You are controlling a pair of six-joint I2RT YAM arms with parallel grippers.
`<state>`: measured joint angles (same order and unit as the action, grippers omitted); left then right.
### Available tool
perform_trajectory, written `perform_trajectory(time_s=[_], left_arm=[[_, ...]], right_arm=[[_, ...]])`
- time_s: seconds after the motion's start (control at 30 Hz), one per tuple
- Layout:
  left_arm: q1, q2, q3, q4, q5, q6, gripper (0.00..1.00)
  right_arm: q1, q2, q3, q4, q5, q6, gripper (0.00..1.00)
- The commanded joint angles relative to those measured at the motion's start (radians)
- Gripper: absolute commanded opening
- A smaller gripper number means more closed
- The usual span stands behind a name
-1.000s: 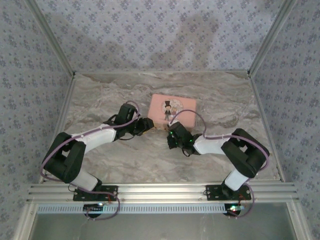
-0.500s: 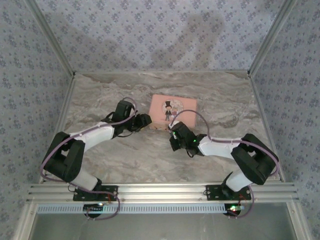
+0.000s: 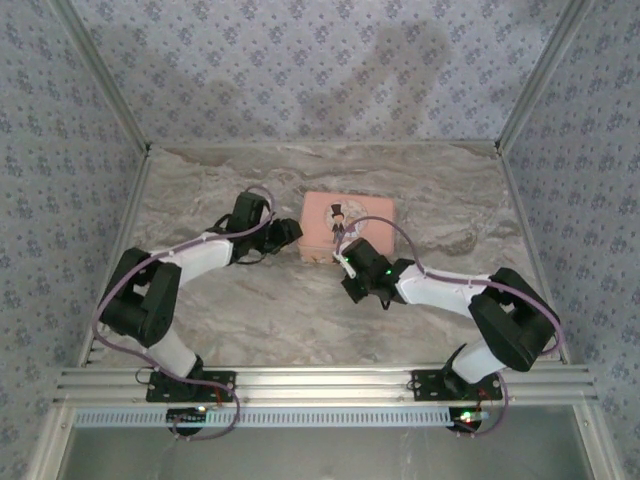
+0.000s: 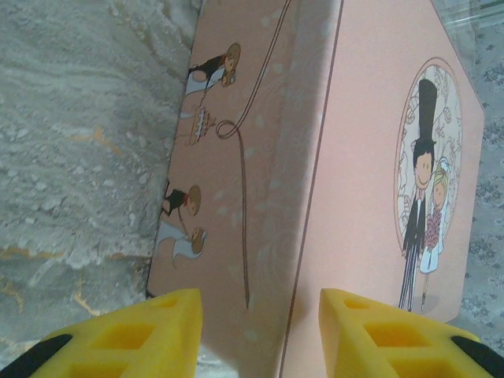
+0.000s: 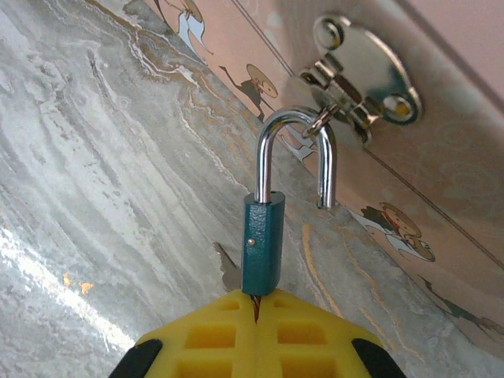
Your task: Unlock the padlock with the key
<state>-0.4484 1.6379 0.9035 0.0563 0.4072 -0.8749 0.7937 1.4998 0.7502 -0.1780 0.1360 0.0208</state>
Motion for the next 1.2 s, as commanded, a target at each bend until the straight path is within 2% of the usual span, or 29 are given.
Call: perform_trajectory(time_s=[0.0, 0.4, 0.47, 0.83, 1.17], left_arm=[[0.004, 0.025, 0.041, 0.013, 0.017, 0.025, 0.43], [-0.010, 0.069, 0.052, 0.030, 0.040, 0.014, 0.43], [-0.011, 0.073, 0.054, 0.030, 0.043, 0.014, 0.43], [-0.026, 0.086, 0.065, 0.022, 0.047, 0.017, 0.43], [-0.044, 0.109, 0.061, 0.049, 0.060, 0.003, 0.42]], right_arm=[[0.011, 0.012, 0.067, -0.072, 0.013, -0.058, 0.00], [0.045, 0.046, 0.095, -0.058, 0.051, -0.168, 0.00], [0.058, 0.052, 0.097, -0.050, 0.087, -0.190, 0.00], [0.083, -0.017, 0.067, 0.063, 0.133, -0.333, 0.00], [0.065, -0.013, 0.080, 0.117, 0.083, -0.390, 0.00]])
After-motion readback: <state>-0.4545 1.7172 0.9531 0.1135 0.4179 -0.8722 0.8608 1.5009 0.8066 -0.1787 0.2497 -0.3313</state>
